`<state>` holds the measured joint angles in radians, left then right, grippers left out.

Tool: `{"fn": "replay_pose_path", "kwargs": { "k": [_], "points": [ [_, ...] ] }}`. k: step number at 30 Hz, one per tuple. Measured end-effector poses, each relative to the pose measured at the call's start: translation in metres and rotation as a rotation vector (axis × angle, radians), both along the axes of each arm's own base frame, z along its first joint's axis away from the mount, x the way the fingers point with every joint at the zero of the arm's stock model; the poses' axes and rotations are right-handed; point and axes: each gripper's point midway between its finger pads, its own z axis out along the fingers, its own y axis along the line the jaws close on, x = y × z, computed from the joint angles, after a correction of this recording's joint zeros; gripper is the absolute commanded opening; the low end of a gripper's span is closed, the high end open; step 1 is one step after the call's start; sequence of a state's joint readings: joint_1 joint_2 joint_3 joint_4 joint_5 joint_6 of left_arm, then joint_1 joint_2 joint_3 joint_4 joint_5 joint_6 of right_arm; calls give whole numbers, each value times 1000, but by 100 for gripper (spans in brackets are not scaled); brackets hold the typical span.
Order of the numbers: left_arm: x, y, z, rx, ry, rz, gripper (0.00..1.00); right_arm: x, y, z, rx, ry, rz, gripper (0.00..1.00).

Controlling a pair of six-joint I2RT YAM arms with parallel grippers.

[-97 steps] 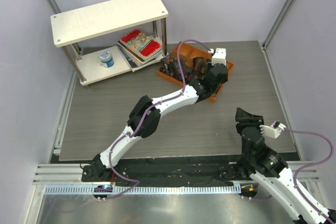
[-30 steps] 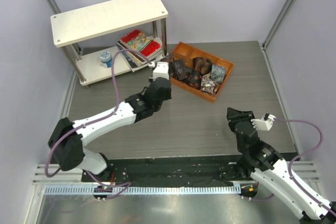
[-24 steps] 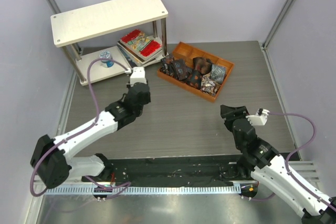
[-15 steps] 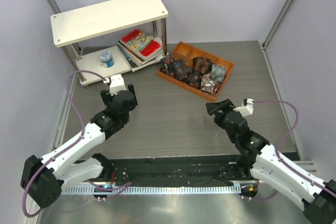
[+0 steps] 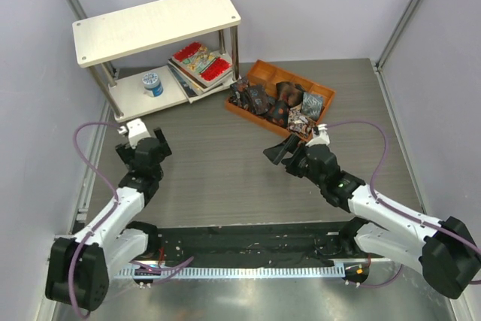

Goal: Roll the ties
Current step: Reset both arms

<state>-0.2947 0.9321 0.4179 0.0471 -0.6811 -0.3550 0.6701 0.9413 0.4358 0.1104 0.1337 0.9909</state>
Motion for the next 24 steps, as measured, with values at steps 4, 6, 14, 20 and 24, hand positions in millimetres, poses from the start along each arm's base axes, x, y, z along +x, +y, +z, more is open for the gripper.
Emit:
{"fn": "replay_pose_path", "kwargs": {
  "k": [4,6,14,20,24],
  "points": [
    [11,28,-12,-57,-15,56,100,-3,9,-1,7,1,56,100],
    [20,31,-17,-62,-21,41,99,-4,12,1,14,-5,70,100],
    [44,26,-55,-79,28,-100,95,-4,15,13,41,-43,88,100],
    [67,8,-45,-55,-53,-236,94,-3,17,23,64,-76,94,100],
    [75,-3,-67,-57,-50,-310,95,-2,18,26,69,-88,97,100]
  ]
}}
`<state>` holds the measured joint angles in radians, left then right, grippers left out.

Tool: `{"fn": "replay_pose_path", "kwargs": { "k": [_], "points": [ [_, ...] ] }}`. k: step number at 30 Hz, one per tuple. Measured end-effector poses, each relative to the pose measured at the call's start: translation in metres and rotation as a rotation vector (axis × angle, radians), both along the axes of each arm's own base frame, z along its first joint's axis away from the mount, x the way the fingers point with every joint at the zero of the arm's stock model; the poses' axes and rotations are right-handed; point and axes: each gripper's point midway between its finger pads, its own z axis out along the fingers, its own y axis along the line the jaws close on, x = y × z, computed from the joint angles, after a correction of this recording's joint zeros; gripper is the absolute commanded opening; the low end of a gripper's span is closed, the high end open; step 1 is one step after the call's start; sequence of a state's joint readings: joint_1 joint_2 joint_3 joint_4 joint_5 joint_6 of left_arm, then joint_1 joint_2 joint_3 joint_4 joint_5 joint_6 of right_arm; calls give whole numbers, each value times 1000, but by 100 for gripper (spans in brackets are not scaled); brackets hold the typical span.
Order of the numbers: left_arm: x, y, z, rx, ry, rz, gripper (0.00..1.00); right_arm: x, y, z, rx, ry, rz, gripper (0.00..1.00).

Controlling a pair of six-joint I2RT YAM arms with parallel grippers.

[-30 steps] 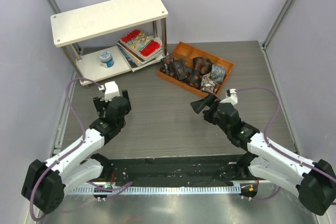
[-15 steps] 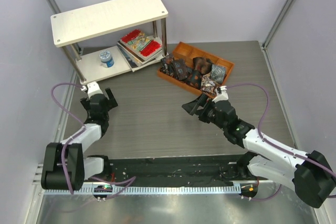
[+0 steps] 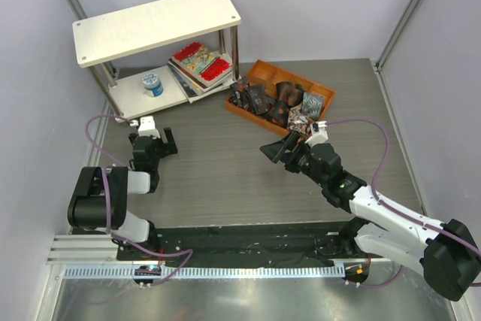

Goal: Roll the ties
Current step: Reset both arms

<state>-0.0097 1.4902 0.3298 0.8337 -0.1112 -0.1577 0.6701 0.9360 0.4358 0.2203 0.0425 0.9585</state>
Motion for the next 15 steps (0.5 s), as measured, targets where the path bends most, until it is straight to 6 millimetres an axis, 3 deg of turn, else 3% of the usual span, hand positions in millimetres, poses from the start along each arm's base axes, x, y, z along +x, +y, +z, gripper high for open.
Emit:
{"fn": "replay_pose_path", "kwargs": {
  "k": [3,15],
  "points": [
    [-4,-3,-8,7,17,-24,100,0,0,1,0,-4,1,100],
    [4,-6,10,30,-61,-43,100,0,2,-3,-32,4,20,99]
  ]
}}
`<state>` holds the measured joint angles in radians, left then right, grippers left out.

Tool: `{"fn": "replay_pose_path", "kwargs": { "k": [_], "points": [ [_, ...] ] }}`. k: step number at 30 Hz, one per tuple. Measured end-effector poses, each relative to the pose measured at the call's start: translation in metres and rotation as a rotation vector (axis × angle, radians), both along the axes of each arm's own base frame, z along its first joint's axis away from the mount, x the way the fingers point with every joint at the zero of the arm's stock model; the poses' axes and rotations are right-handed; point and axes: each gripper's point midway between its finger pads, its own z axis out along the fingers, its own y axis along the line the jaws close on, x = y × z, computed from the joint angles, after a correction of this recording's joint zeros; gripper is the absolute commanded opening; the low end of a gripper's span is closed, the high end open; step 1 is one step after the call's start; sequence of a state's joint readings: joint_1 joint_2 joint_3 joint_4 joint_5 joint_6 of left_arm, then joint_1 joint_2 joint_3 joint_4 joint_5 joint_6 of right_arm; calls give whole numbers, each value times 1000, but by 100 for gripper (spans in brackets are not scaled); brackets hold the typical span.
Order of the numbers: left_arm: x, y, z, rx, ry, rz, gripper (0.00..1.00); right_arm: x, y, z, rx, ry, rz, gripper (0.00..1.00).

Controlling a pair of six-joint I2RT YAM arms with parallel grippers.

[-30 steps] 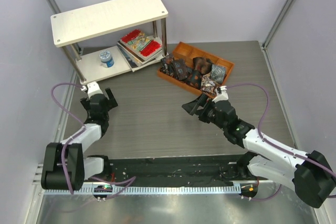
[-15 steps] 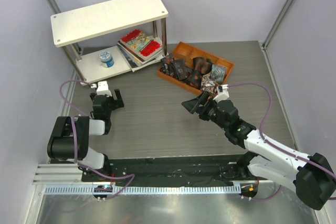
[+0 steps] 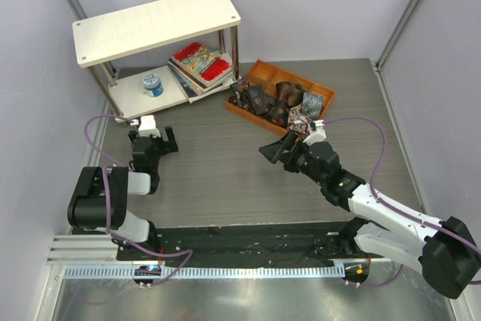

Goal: Roll the ties
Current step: Reset both arms

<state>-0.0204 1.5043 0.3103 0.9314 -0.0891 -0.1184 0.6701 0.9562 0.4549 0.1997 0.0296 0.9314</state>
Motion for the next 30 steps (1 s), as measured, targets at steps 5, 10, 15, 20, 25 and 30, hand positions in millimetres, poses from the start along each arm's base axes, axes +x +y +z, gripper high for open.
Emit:
{"fn": "replay_pose_path", "kwargs": {
  "k": [5,10,15,20,25,30],
  "points": [
    [0,0,0,0,-1,0,100,-1,1,0,0,1,7,100],
    [0,0,0,0,-1,0,100,-1,1,2,4,-4,7,100],
    [0,0,0,0,-1,0,100,-1,1,8,17,-20,7,100],
    [0,0,1,0,-2,0,100,-1,1,7,17,-18,6,100],
    [0,0,1,0,-3,0,100,-1,1,6,21,-8,3,100],
    [0,0,1,0,-3,0,100,-3,0,9,23,-13,4,100]
  ]
}}
